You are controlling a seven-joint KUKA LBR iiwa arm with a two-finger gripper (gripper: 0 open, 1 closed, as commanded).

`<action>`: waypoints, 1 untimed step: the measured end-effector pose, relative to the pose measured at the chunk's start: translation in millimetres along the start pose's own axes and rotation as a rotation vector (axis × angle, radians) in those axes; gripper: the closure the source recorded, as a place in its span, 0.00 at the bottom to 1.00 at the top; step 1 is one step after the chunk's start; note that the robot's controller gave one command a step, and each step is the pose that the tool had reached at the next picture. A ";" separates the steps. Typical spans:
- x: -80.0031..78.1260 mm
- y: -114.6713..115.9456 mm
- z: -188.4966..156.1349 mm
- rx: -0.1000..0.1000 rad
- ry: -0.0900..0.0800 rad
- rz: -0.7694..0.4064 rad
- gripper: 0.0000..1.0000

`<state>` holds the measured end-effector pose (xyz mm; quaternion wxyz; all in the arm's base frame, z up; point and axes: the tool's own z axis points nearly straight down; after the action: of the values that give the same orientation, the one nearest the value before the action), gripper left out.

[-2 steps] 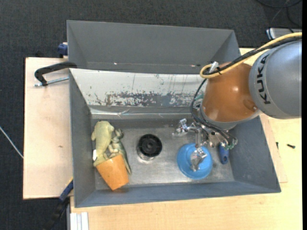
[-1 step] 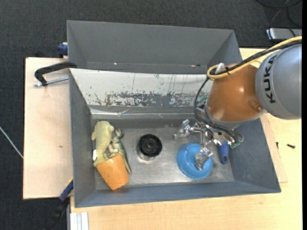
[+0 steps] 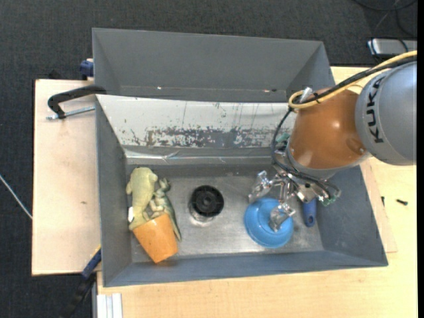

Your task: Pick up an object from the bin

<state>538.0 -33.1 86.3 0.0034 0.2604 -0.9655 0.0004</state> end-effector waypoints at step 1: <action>-3.0 -16.9 -190.6 0.009 -0.021 0.040 1.00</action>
Offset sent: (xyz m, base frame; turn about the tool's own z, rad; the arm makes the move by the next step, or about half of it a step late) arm 0.0092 -0.0132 0.1846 0.0382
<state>550.2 -45.8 276.8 -0.0079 0.2410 -0.9705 0.0021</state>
